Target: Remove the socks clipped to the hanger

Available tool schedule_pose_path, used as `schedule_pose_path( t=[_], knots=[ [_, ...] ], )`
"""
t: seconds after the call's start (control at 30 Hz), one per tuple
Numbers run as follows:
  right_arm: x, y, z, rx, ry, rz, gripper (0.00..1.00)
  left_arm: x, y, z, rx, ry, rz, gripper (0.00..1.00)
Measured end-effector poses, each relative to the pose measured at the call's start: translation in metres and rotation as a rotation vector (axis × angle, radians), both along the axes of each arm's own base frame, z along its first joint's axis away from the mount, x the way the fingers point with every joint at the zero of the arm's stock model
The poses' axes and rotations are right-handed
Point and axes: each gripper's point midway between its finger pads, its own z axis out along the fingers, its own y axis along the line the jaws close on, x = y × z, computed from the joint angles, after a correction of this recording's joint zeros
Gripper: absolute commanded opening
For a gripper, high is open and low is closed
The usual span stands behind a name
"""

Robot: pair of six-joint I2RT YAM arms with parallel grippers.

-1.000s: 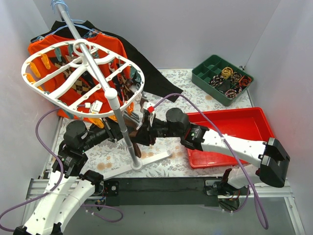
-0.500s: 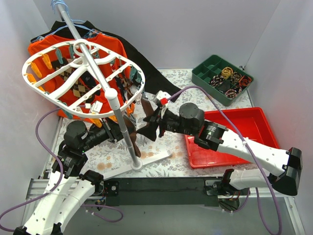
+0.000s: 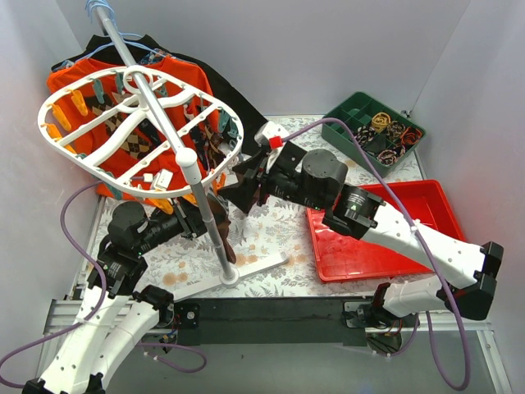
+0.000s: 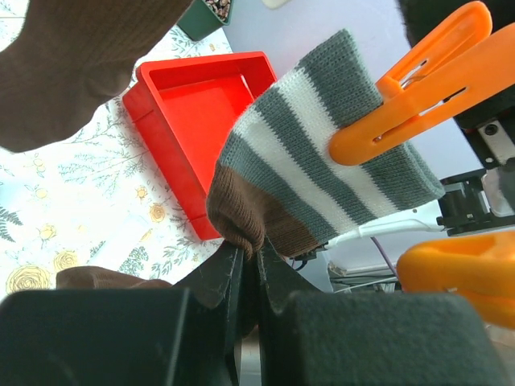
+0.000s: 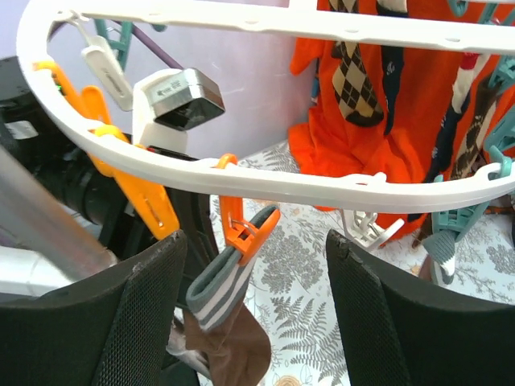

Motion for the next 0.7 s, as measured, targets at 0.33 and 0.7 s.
schedule_pose_path(
  t=[0.33, 0.7],
  knots=[
    [0.006, 0.011, -0.018, -0.050, 0.018, -0.063, 0.74, 0.001, -0.001, -0.001, 0.002, 0.007, -0.001, 0.00],
    [0.005, 0.017, -0.014, -0.010, 0.053, -0.110, 0.61, 0.001, -0.001, -0.001, -0.001, 0.012, 0.000, 0.00]
  ],
)
